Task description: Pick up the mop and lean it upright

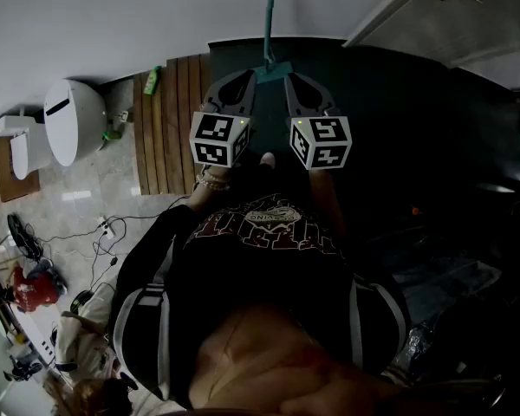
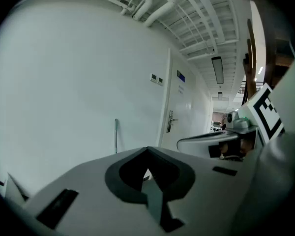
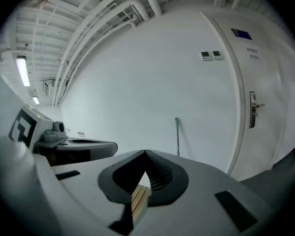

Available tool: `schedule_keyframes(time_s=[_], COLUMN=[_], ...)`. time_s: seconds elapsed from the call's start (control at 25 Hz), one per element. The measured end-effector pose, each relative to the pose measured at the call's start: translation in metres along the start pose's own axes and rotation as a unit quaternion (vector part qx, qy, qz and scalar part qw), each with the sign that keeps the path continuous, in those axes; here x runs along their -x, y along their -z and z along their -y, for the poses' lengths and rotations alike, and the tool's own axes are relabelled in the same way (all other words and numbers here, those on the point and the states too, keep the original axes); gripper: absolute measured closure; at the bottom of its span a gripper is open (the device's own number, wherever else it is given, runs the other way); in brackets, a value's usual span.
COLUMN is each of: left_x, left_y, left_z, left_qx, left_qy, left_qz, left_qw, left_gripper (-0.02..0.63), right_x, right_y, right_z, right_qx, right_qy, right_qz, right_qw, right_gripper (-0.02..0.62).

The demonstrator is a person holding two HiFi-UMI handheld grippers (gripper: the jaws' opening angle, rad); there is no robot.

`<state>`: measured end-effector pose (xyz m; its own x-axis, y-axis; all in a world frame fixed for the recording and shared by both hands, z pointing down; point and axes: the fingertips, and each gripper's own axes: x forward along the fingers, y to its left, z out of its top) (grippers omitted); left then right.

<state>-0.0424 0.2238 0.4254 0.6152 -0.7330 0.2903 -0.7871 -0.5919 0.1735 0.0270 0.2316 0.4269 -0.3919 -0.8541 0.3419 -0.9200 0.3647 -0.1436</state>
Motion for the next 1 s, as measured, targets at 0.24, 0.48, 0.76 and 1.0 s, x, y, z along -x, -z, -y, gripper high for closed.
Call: schedule_keyframes(time_s=[0.24, 0.48, 0.76, 1.0], left_x=[-0.006, -0.008, -0.013, -0.019], left_y=[-0.002, -0.001, -0.001, 0.001], left_z=[0.01, 0.014, 0.016, 0.007], left_qx=[-0.004, -0.004, -0.002, -0.001], left_qy=[-0.001, -0.008, -0.02, -0.016], left_qz=[0.004, 0.003, 0.006, 0.002], left_qw=[1.0, 1.0, 0.9998, 0.9999], left_gripper=[0.566, 0.566, 0.566, 0.566], right_x=[0.005, 0.008, 0.008, -0.001], right_y=[0.0, -0.003, -0.002, -0.002], right_z=[0.009, 0.017, 0.025, 0.028], right_qx=[0.002, -0.002, -0.003, -0.005], right_qy=[-0.002, -0.004, -0.011, -0.007], right_qz=[0.005, 0.012, 0.016, 0.014], right_qw=[1.0, 1.0, 1.0, 1.0], right_gripper=[0.577, 0.577, 0.575, 0.577])
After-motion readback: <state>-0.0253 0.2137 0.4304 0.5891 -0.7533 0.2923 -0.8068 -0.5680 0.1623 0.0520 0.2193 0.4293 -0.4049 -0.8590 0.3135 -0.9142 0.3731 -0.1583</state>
